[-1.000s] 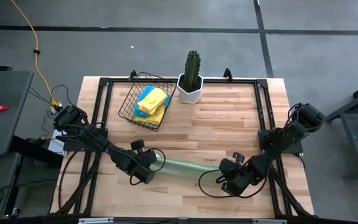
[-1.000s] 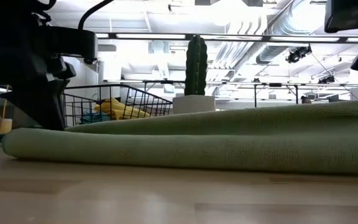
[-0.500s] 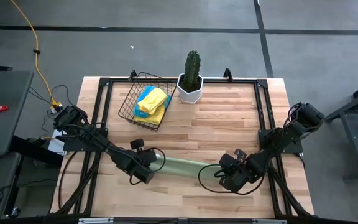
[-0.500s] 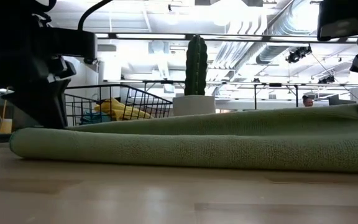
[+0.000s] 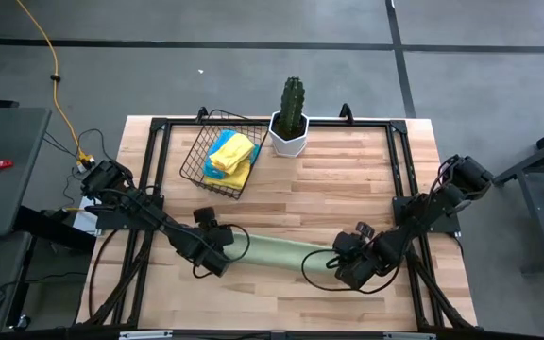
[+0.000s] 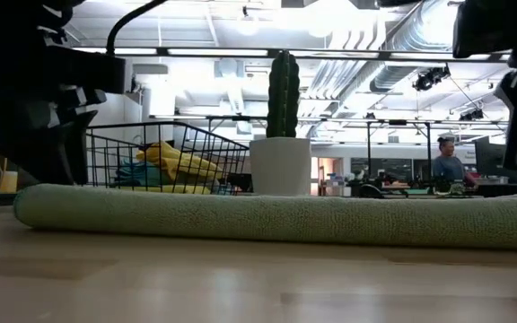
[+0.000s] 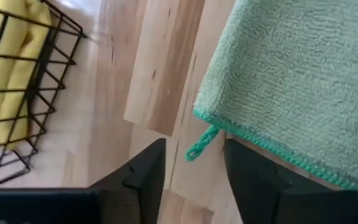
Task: Fold microfiber towels
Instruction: Fold the green microfiber towel on the table
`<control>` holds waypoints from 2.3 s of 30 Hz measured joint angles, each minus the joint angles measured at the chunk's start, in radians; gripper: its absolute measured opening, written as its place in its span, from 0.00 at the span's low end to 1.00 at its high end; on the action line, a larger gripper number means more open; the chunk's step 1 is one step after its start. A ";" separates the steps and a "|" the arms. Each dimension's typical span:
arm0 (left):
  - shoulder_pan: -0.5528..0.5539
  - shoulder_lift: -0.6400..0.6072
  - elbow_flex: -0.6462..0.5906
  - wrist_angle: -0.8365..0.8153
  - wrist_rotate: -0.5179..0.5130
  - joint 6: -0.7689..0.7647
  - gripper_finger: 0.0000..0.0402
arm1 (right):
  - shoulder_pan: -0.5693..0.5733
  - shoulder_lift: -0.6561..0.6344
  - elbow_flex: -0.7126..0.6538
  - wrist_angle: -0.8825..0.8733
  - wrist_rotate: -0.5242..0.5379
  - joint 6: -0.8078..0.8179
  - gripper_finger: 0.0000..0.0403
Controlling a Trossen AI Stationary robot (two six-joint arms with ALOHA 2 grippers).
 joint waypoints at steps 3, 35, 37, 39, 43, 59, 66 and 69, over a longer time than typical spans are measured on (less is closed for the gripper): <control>0.000 -0.016 0.001 -0.010 -0.013 0.028 0.42 | -0.005 0.000 0.024 -0.070 0.013 -0.002 0.48; 0.148 -0.447 -0.229 1.069 -0.012 0.876 0.47 | 0.232 -0.058 0.026 -0.180 0.150 0.893 0.52; 0.154 -0.447 -0.198 1.029 0.001 0.910 0.47 | 0.254 -0.039 0.026 -0.111 0.158 0.963 0.52; 0.154 -0.447 -0.185 1.009 0.007 0.947 0.47 | 0.266 -0.005 0.026 -0.058 0.184 1.013 0.52; 0.144 -0.447 -0.171 0.968 -0.005 1.011 0.47 | 0.240 0.078 0.026 0.018 0.185 1.042 0.52; 0.048 -0.513 -0.090 0.787 -0.339 0.960 0.47 | 0.091 0.272 0.031 0.129 0.103 1.043 0.52; 0.015 -0.520 -0.090 0.802 -0.542 0.938 0.47 | 0.091 0.276 0.032 0.104 0.077 1.043 0.43; 0.010 -0.520 -0.090 0.804 -0.581 0.937 0.47 | 0.090 0.277 0.033 0.057 0.040 1.028 0.27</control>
